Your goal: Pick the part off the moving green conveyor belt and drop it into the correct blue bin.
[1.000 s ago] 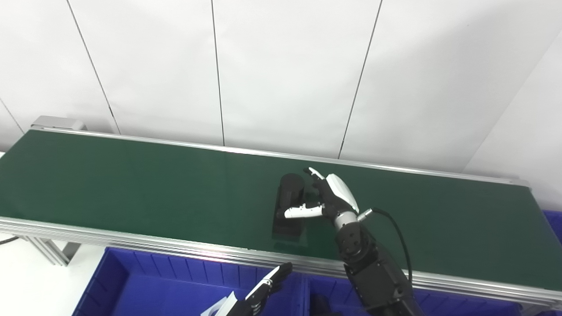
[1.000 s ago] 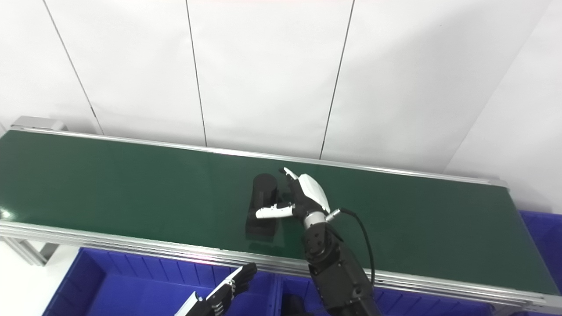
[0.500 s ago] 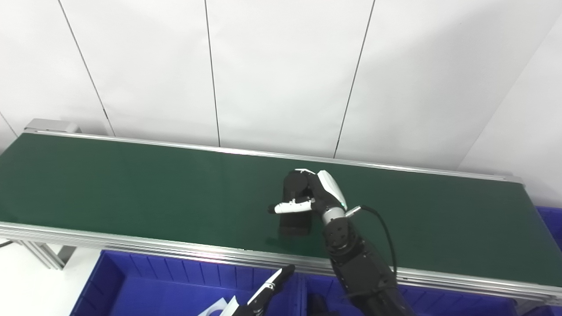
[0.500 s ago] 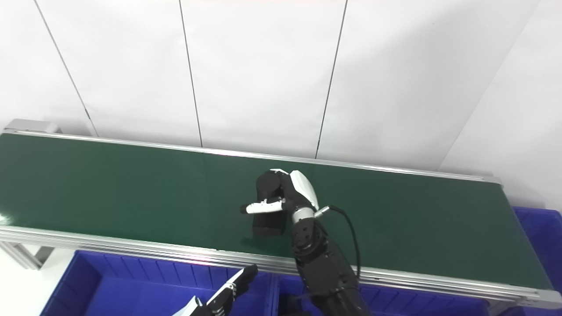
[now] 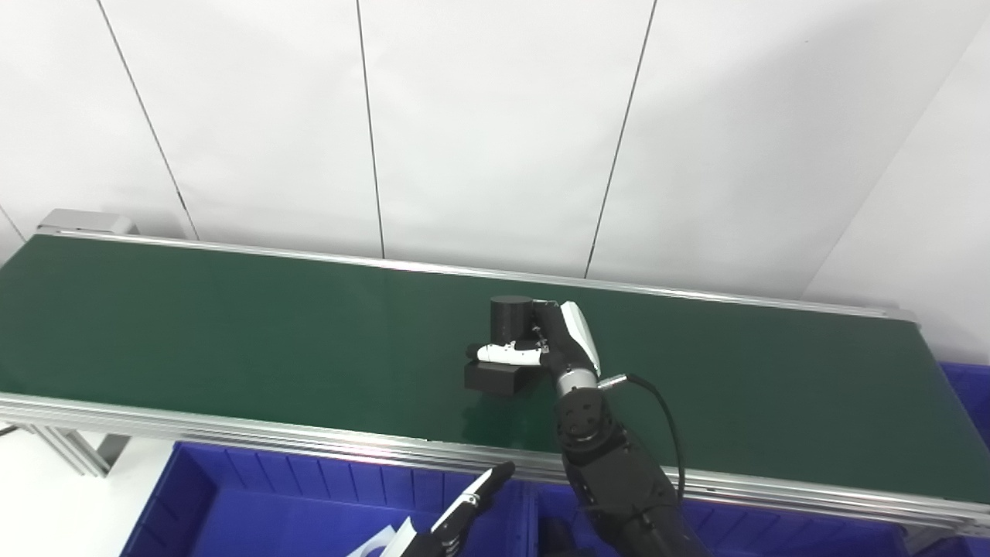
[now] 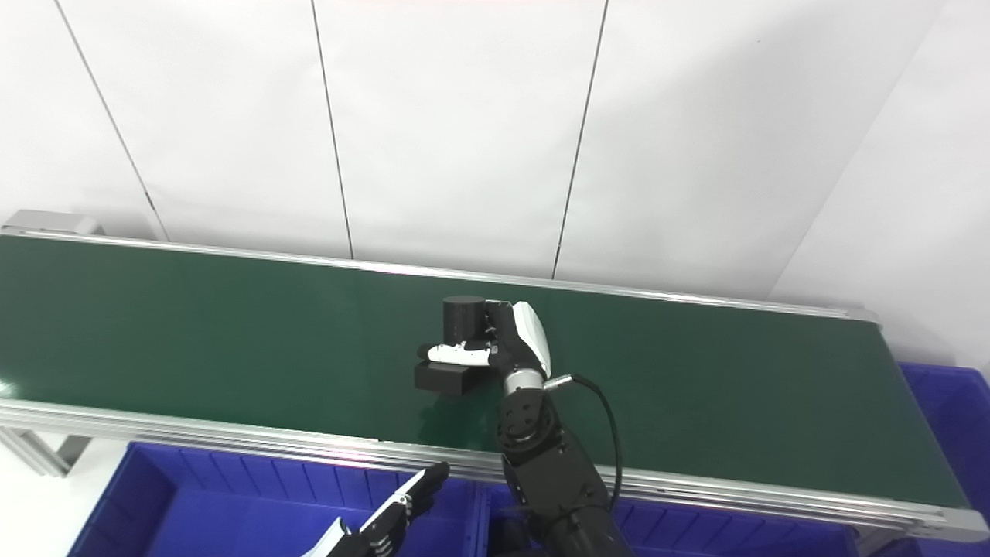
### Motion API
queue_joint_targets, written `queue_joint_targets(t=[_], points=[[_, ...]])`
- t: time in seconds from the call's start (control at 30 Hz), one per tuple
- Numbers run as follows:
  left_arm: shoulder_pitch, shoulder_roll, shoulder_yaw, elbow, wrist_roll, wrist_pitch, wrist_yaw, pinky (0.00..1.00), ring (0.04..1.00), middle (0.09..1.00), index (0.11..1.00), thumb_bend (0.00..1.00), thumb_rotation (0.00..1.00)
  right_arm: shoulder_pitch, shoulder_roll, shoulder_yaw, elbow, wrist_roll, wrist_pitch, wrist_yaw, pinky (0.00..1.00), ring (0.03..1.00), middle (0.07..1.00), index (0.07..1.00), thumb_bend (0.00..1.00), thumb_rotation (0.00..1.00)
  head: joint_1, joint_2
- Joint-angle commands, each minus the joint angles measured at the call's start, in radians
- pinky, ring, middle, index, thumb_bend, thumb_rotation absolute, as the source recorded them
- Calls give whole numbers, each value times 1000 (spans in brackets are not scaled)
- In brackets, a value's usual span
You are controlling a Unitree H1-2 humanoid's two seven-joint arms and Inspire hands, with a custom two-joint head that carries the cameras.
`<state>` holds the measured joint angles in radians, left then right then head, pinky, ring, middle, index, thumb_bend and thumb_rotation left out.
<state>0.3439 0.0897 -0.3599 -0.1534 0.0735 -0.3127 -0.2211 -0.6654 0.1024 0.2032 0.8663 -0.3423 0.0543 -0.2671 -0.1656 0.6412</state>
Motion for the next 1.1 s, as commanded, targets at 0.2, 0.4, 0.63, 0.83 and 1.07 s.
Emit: queue_joint_targets(t=[0.2,0.4,0.63,0.83,1.07], points=[[-27,12,19,20,-39,-58,-8,960,973,973,956,798,684,15,-10,-4,-45,-7,-131,-84,322,400,501,496,514,0,-19,-3],[-40,15,37,49,-52,-67,-7,944,959,964,940,799,695,120,-32,-17,-255,-1,-107,-65,281,373,468,524,511,0,-35,0],[-46,20,67,57,-74,-52,-8,918,944,956,938,832,714,300,-65,-52,-632,23,-17,12,213,349,452,526,508,0,-81,28],[-59,28,85,29,-82,-14,-9,904,943,956,945,797,708,499,-116,-78,-955,35,54,98,241,372,446,519,511,0,-74,73],[-57,25,94,-48,-56,83,4,894,935,952,937,790,688,693,-192,-105,-1160,42,61,170,283,386,465,516,513,0,-3,148]])
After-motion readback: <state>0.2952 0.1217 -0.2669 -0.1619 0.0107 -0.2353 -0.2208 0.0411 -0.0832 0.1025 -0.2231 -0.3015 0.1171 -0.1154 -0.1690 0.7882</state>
